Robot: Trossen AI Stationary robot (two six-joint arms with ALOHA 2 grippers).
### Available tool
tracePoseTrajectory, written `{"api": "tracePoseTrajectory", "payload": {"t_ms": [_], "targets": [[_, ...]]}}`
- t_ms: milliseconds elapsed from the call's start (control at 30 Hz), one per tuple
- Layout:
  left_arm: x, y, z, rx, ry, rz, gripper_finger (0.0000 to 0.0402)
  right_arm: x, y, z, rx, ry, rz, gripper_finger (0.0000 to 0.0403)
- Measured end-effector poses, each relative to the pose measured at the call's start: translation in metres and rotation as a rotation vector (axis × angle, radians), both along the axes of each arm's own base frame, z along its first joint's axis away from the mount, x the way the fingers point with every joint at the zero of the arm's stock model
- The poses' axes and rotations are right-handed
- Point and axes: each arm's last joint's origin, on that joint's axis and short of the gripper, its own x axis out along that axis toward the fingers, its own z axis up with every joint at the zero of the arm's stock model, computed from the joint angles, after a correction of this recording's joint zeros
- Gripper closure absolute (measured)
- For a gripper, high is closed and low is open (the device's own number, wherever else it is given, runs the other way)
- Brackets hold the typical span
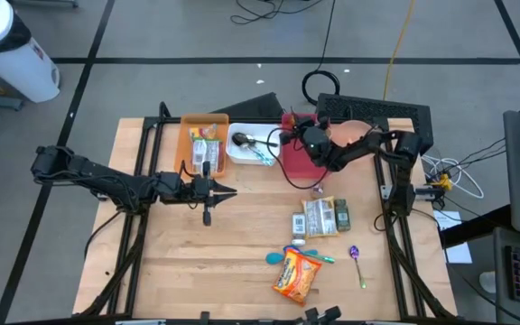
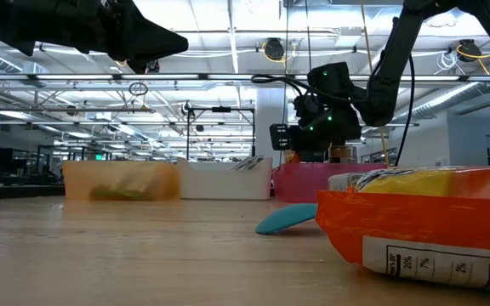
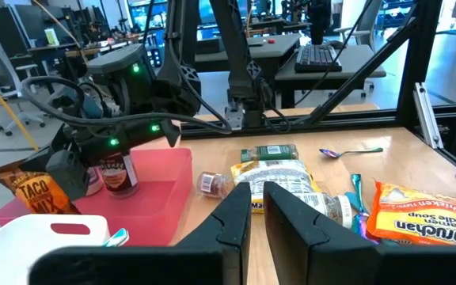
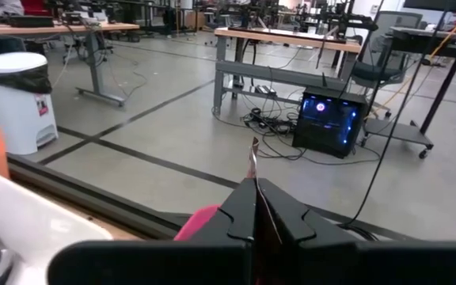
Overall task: Pick & Place Food Item
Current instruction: Put the orange seasoning pack into the red bin
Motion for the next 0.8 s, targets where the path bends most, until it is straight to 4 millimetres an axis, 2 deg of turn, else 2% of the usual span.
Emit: {"api": "tracePoseTrajectory", "payload": {"t_ms": [800], "targets": [[0.0, 0.0, 0.0007, 0.013, -0.007, 0.0, 0.0355, -0.0043, -0.0075, -0.0021, 0.026, -0.001, 0.0, 0.0403]]}}
